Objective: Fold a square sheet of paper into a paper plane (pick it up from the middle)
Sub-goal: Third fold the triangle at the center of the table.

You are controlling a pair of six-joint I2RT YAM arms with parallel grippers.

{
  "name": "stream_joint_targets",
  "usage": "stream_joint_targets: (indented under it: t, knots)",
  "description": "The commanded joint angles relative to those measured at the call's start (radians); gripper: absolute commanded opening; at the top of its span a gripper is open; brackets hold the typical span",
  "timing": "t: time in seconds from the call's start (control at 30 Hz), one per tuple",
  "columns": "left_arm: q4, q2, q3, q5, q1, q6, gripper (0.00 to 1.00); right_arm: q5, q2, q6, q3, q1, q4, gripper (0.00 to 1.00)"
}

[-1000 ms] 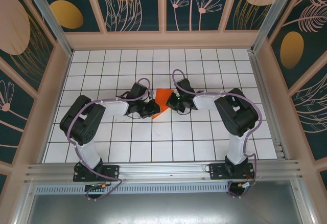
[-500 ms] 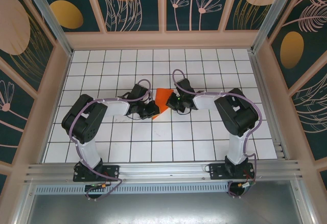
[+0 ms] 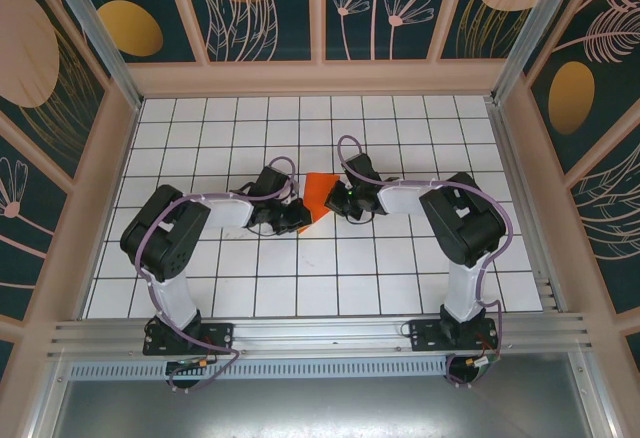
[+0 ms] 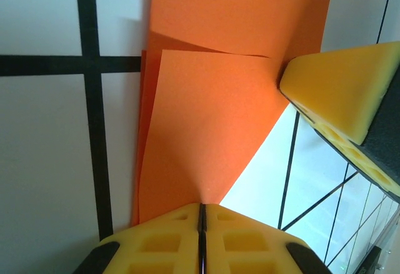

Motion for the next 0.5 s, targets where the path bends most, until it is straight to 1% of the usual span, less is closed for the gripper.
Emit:
stream_joint_targets:
  t: [0.0,0.2,0.33,0.47]
  knots:
    - [-0.081,-0.009,-0.054,-0.045,-0.004,0.035,0.11,0.022,0.053,0.003,-0.034,-0.005,-0.109,0.00]
    - [-0.119,-0.046,-0.114,-0.028,-0.004,0.086,0.10,0.031,0.056,0.003,-0.036,-0.007,-0.125,0.00]
    - [-0.133,-0.103,-0.155,-0.018,-0.003,0.110,0.09,0.034,0.052,0.008,-0.045,-0.007,-0.123,0.00]
    - [-0.136,-0.162,-0.136,-0.029,-0.003,0.136,0.06,0.033,0.055,0.010,-0.045,-0.007,-0.121,0.00]
